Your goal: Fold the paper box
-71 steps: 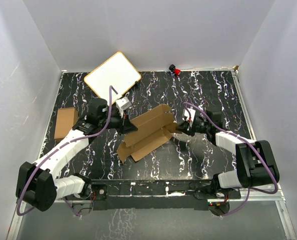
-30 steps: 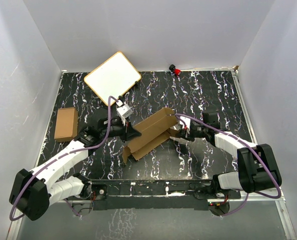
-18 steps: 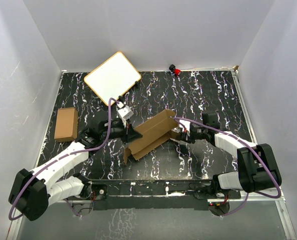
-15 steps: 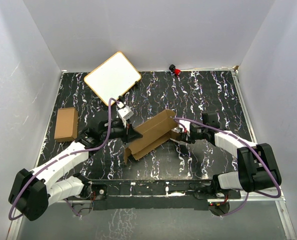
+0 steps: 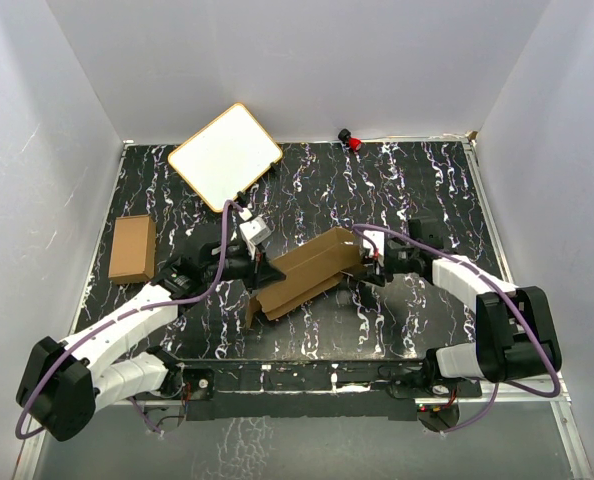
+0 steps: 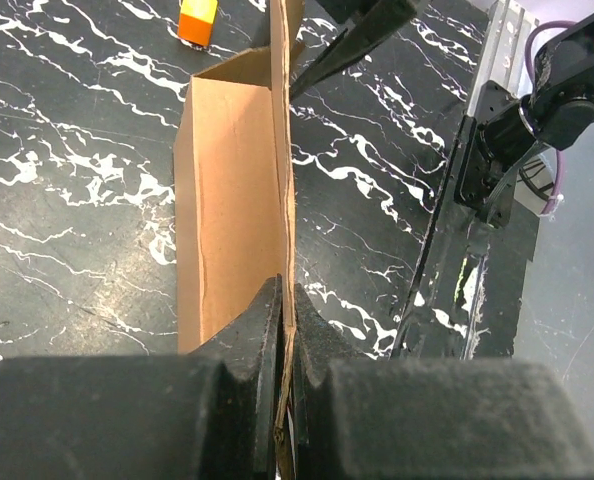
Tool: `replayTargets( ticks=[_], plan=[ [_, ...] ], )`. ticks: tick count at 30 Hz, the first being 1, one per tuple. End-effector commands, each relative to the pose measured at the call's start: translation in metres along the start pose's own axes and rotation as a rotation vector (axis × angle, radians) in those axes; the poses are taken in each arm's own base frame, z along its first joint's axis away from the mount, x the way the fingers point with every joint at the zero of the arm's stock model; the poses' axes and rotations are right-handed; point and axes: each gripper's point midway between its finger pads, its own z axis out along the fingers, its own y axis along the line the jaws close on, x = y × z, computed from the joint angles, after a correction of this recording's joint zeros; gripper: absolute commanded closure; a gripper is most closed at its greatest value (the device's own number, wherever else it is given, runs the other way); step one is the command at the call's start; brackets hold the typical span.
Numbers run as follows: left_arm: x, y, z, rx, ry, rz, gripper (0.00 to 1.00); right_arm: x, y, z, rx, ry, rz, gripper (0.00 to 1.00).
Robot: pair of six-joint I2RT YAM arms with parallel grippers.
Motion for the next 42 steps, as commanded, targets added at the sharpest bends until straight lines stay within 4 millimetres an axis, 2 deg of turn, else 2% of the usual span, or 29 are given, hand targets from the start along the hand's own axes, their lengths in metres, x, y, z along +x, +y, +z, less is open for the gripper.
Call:
replayTargets(
  ticks=[1,8,14,18,21,25,26,29,32,35,42],
  plan=[
    [-0.001,-0.006,-0.005,0.01,0.01,0.032,1.0,-0.026,-0.016,-0.008,-0.003,-0.092,-0.086,0.54],
    [-0.001,-0.005,-0.006,0.006,0.012,0.035,1.0,-0.031,-0.003,-0.031,-0.079,-0.125,-0.13,0.38],
    [-0.002,-0.005,-0.006,0.007,0.015,0.039,1.0,-0.041,-0.009,-0.053,-0.073,-0.154,-0.14,0.37],
    [-0.003,-0.005,-0.006,0.006,0.019,0.043,1.0,-0.053,-0.041,-0.063,-0.001,-0.144,-0.066,0.41],
    [-0.003,-0.007,-0.007,0.009,0.023,0.046,1.0,-0.058,-0.075,-0.069,0.128,-0.112,0.096,0.47],
    [-0.003,-0.006,-0.007,0.01,0.023,0.051,1.0,-0.055,-0.119,-0.072,0.356,-0.076,0.117,0.53],
    [-0.003,-0.006,-0.007,0.01,0.022,0.051,1.0,-0.049,-0.121,-0.066,0.365,-0.056,0.128,0.56],
    [-0.006,-0.007,-0.007,0.011,0.02,0.051,1.0,-0.029,-0.113,-0.035,0.295,0.012,0.14,0.65],
    [-0.007,-0.006,-0.007,0.007,0.015,0.053,1.0,-0.014,-0.102,-0.015,0.222,0.051,0.124,0.66],
    [-0.006,-0.007,-0.008,0.005,0.01,0.054,1.0,-0.011,-0.09,-0.008,0.167,0.04,0.115,0.64],
    [-0.006,-0.007,-0.008,0.003,-0.003,0.055,1.0,-0.016,-0.049,0.0,-0.005,-0.046,0.082,0.61]
  ],
)
